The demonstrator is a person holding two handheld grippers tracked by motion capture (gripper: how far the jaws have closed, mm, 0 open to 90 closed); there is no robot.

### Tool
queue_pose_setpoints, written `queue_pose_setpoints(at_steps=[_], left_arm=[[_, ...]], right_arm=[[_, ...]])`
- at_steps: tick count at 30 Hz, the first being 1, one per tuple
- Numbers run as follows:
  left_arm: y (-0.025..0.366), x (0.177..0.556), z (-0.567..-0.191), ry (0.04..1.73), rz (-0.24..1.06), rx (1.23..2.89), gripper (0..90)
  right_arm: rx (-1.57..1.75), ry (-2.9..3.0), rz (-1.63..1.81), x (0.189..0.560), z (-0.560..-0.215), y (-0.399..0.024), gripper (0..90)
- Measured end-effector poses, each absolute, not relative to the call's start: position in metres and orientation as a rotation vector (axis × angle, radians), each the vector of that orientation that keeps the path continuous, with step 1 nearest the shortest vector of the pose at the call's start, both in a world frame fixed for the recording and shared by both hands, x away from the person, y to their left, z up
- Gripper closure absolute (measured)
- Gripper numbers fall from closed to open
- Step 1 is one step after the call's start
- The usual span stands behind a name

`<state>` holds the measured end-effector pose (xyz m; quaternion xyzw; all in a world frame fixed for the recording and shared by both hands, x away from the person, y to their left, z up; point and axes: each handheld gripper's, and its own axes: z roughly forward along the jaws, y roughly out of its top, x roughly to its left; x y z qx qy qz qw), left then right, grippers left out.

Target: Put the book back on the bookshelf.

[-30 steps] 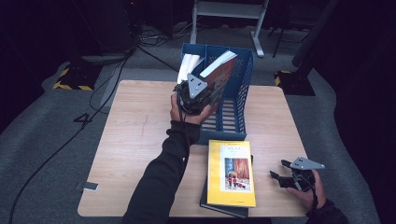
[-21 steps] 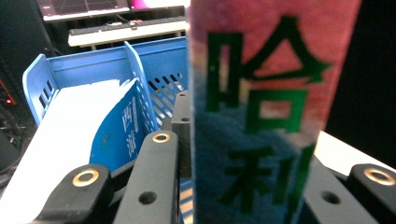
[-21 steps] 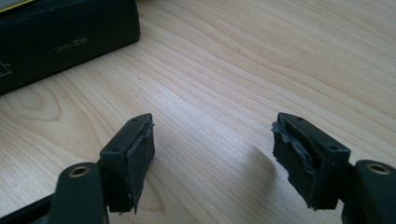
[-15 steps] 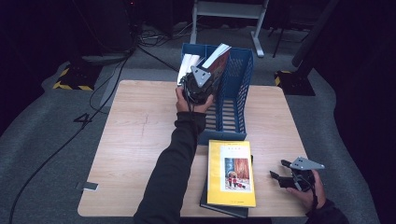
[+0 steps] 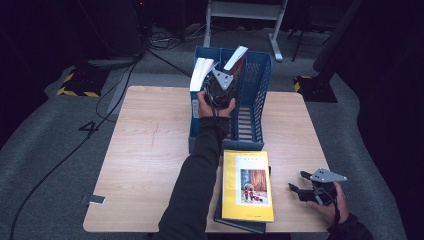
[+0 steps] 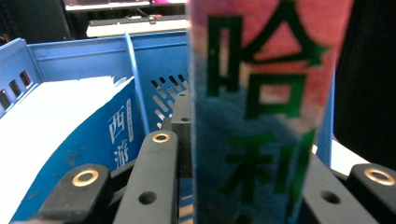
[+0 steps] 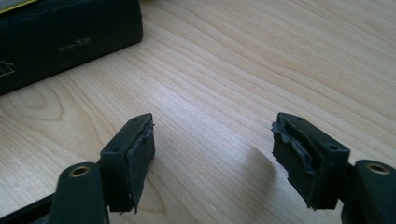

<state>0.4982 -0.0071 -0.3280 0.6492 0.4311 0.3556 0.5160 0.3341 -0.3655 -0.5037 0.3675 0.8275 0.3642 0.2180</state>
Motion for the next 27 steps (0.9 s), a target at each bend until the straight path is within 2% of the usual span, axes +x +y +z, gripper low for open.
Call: queue_pose_setpoints(at_steps=[14, 27], left_arm=[[-0.013, 0.518, -0.342, 1.073, 0.822, 1.533, 73.9], [-0.016, 0.523, -0.369, 1.101, 0.795, 1.580, 73.9]], right_arm=[[1.014, 2.295, 1.012, 0.334, -0.504, -0.365, 29.5], [1.006, 2.300, 1.015, 0.335, -0.504, -0.365, 29.5]])
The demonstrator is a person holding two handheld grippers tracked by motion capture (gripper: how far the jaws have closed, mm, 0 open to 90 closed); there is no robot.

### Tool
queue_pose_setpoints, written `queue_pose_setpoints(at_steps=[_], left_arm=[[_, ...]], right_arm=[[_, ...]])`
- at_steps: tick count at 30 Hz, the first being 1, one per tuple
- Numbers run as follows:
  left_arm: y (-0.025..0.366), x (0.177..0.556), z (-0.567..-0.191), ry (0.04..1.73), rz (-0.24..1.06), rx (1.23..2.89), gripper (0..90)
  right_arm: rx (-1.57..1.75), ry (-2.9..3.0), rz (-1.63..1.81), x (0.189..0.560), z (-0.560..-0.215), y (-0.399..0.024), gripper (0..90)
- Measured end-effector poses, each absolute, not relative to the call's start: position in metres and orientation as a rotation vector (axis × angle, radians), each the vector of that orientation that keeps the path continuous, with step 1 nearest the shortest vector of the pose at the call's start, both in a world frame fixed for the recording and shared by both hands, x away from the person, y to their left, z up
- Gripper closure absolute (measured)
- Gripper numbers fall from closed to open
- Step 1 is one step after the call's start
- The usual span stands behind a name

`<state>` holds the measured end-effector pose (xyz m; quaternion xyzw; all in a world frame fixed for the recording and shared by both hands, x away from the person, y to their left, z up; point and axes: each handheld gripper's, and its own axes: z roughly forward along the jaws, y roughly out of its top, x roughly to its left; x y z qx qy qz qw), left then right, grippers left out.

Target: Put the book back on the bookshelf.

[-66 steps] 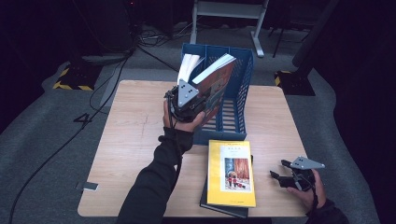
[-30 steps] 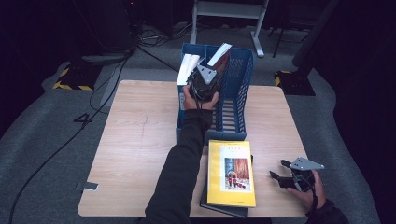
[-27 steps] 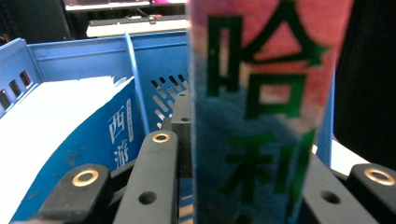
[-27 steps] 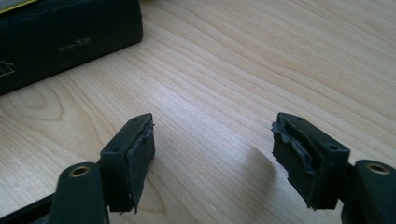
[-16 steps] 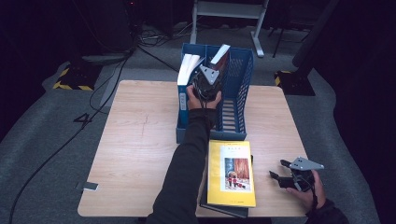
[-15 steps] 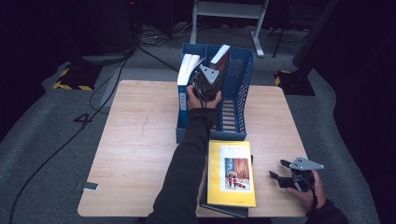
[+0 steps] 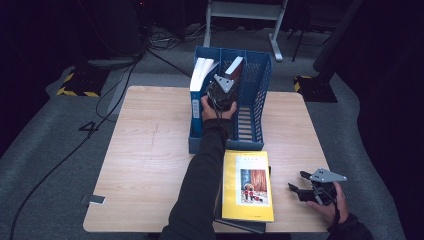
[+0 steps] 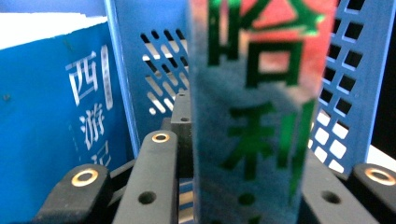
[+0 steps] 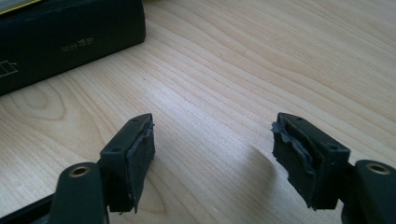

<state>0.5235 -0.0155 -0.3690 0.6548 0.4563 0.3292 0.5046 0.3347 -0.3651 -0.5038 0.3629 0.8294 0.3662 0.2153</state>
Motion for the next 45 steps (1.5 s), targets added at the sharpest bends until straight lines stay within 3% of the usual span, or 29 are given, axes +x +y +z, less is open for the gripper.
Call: queue_pose_setpoints(at_steps=[45], left_arm=[[0.003, 0.481, -0.392, 0.986, 0.748, 1.692, 72.5]], right_arm=[[1.018, 2.301, 1.016, 0.336, -0.504, -0.365, 29.1]])
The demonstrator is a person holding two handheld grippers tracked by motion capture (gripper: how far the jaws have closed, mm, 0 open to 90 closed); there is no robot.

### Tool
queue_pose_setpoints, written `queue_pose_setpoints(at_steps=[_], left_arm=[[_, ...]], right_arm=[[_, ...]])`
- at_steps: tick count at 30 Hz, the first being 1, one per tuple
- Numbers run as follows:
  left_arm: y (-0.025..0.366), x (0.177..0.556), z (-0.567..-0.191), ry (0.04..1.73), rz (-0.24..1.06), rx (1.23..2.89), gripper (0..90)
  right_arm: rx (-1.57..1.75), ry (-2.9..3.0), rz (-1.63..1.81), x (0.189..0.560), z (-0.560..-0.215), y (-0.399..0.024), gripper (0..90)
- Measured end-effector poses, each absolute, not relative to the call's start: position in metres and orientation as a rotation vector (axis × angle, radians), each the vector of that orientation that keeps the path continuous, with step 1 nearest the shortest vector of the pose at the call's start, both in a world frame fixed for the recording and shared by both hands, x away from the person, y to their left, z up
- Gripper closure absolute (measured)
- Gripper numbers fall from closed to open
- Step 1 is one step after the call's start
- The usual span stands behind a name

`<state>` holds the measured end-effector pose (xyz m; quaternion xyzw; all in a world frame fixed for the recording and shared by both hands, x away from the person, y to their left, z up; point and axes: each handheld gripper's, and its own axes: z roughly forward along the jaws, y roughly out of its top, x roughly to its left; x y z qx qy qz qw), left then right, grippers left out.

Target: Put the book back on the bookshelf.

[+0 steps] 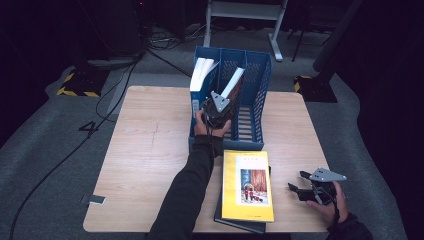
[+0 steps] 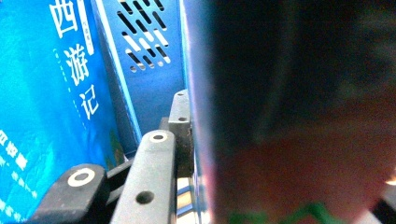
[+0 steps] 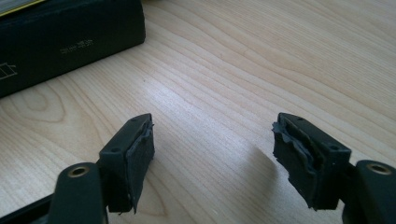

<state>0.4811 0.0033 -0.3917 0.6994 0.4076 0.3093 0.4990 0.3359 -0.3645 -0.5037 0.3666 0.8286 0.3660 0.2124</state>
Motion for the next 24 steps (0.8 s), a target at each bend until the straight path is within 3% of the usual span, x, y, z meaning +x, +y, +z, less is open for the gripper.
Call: queue_pose_setpoints(at_steps=[13, 24], left_arm=[[0.004, 0.475, -0.392, 0.982, 0.749, 1.698, 72.0], [0.001, 0.468, -0.391, 1.050, 0.829, 1.684, 72.4]], right_arm=[[1.016, 2.301, 1.017, 0.336, -0.504, -0.365, 29.4], [1.013, 2.303, 1.018, 0.336, -0.504, -0.364, 29.5]])
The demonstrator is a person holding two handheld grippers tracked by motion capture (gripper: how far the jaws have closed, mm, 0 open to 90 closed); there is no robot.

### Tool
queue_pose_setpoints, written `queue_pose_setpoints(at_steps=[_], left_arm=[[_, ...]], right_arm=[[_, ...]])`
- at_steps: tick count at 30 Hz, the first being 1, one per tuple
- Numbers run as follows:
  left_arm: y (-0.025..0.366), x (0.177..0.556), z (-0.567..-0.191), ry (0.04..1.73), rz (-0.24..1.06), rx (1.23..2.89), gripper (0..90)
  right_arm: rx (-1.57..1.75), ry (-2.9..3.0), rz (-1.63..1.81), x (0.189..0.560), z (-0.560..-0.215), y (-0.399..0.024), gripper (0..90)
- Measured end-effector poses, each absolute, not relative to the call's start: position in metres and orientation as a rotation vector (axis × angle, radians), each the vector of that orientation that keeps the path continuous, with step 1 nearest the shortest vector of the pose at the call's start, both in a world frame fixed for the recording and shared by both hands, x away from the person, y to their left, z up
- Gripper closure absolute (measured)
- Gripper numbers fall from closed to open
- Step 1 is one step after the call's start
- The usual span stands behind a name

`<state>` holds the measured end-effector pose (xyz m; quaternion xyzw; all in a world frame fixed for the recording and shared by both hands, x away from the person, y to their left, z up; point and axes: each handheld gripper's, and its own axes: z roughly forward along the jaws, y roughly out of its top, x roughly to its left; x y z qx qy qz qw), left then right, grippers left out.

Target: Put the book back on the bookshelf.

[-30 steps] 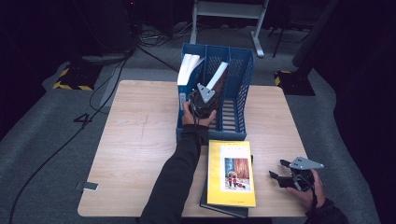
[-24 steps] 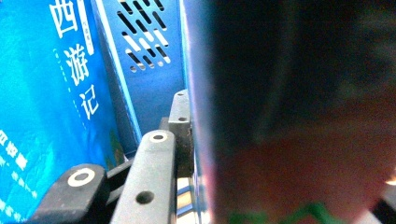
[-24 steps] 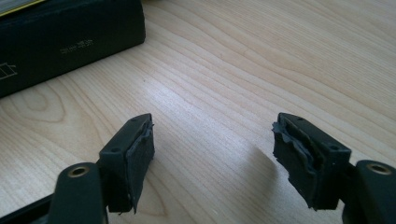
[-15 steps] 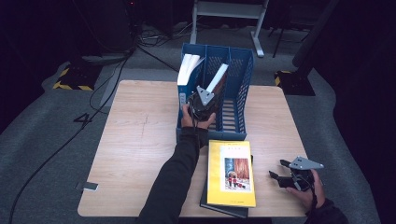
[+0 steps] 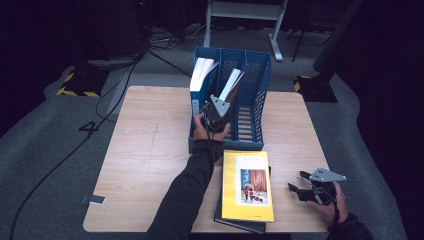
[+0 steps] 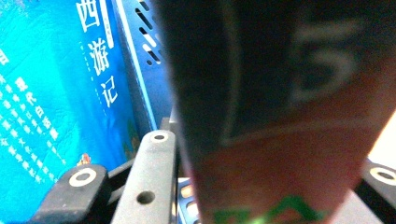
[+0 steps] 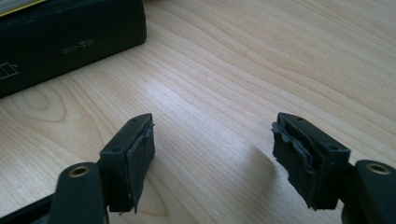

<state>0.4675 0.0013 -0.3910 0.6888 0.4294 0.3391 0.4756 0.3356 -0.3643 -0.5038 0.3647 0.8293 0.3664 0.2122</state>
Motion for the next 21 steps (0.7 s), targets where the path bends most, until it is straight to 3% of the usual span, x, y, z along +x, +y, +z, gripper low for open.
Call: queue_pose_setpoints(at_steps=[9, 21], left_arm=[[0.011, 0.469, -0.391, 1.171, 0.829, 1.619, 70.6], [0.020, 0.462, -0.389, 1.107, 0.827, 1.657, 61.2]], right_arm=[[1.012, 2.305, 1.018, 0.336, -0.504, -0.364, 29.4], [1.015, 2.307, 1.020, 0.336, -0.504, -0.365, 29.4]])
